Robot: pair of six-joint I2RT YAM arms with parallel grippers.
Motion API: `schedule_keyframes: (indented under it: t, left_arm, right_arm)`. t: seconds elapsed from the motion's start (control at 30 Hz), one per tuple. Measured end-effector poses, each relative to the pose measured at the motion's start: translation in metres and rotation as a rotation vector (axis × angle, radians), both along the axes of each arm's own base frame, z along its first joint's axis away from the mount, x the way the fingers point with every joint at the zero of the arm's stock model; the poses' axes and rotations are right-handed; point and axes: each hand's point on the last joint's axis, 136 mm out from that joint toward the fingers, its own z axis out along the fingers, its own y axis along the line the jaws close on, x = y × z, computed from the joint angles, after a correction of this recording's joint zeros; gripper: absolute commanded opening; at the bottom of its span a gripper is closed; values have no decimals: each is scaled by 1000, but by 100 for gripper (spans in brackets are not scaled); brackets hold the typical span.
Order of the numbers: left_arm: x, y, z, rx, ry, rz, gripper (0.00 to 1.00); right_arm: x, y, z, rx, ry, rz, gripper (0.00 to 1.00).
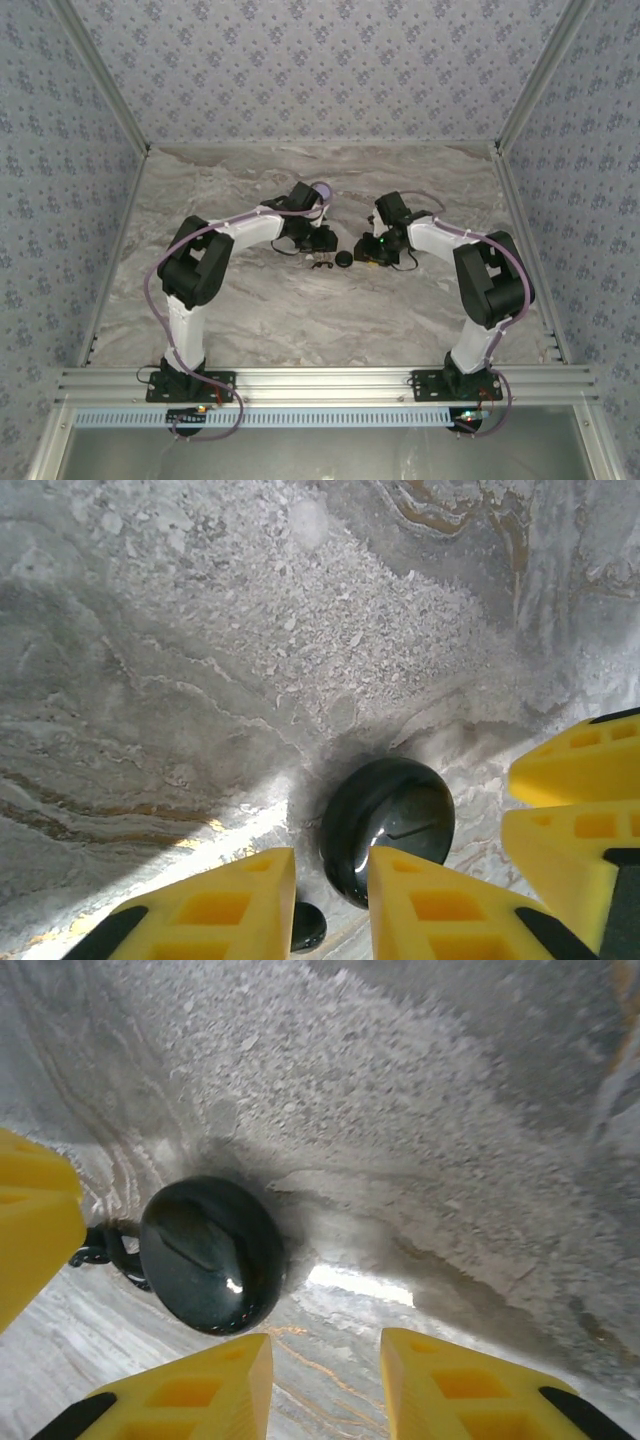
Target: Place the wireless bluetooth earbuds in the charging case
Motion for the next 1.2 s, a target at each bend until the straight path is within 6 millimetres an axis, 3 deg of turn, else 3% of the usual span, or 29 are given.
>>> schedule_keyframes:
  t: [0.27,0.9,1.2]
  left_arm:
    - [-5,-3,-2,-39,25,-6,35]
    - [-6,-11,4,-86,39,-14,40]
    - [-8,-12,-4,-90,63,-16,40]
  right_arm:
    - [9,14,9,90,-26,1,29]
    - [12,20,-7,131,24,-20,25]
    - [15,21,-7,144,17,-22,20]
